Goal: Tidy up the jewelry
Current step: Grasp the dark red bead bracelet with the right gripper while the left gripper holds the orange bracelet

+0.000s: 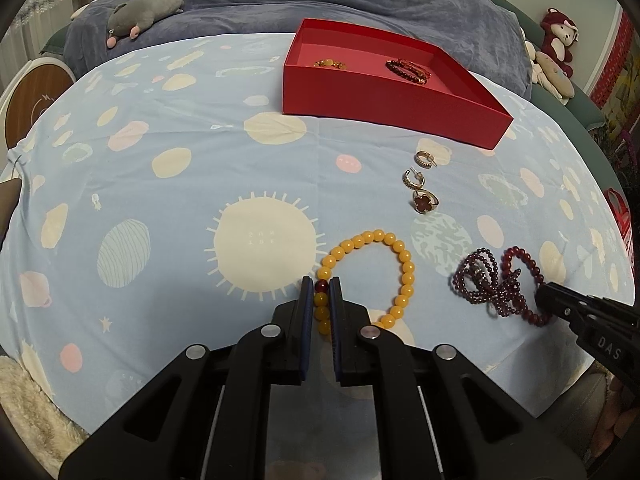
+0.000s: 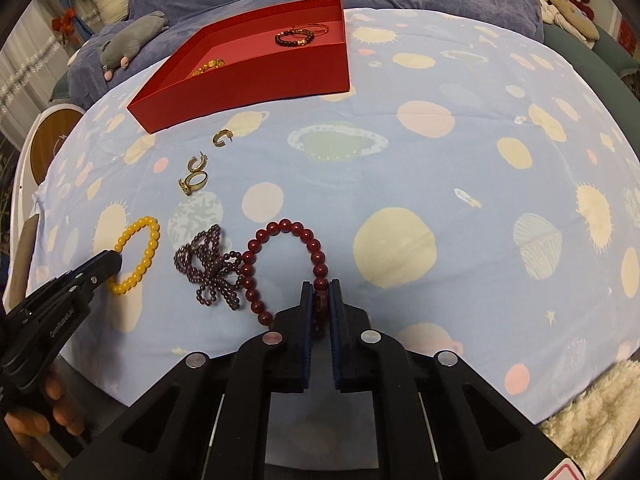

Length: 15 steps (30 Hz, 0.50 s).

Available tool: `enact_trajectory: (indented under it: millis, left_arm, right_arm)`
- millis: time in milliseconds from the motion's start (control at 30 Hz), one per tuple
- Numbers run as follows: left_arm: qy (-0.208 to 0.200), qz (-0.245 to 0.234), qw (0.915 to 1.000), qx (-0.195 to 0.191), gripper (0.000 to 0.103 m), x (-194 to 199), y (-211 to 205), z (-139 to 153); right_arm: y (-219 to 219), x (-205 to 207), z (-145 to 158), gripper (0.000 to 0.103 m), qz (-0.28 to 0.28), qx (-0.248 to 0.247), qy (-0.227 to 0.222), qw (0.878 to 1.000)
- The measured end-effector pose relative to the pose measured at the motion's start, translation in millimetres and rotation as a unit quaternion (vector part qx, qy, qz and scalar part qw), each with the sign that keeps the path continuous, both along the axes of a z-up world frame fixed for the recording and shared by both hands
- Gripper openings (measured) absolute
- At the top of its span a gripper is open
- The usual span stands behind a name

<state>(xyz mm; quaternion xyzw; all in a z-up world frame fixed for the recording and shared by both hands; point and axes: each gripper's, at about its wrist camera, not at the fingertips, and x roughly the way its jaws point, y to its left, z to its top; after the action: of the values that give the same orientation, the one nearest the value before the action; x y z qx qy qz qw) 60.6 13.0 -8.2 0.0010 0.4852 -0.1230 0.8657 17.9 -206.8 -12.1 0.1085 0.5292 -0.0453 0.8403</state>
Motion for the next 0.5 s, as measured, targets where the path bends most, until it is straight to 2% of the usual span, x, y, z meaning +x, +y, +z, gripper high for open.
enact_trajectory:
  millis: [300, 500]
  left_arm:
    - [0.004, -0.002, 1.0, -0.004, 0.007, -13.6, 2.8, 5.8]
    - [-0.001, 0.003, 0.9996, -0.027, 0.007, -16.0, 3.2, 21.7]
  right_arm:
    - [-6.0, -17.7, 21.0, 0.007, -0.005, 0.011, -0.022, 1.0]
    - [-5.7, -21.1, 38.0, 0.007, -0.006, 0.014, -0.036, 0.999]
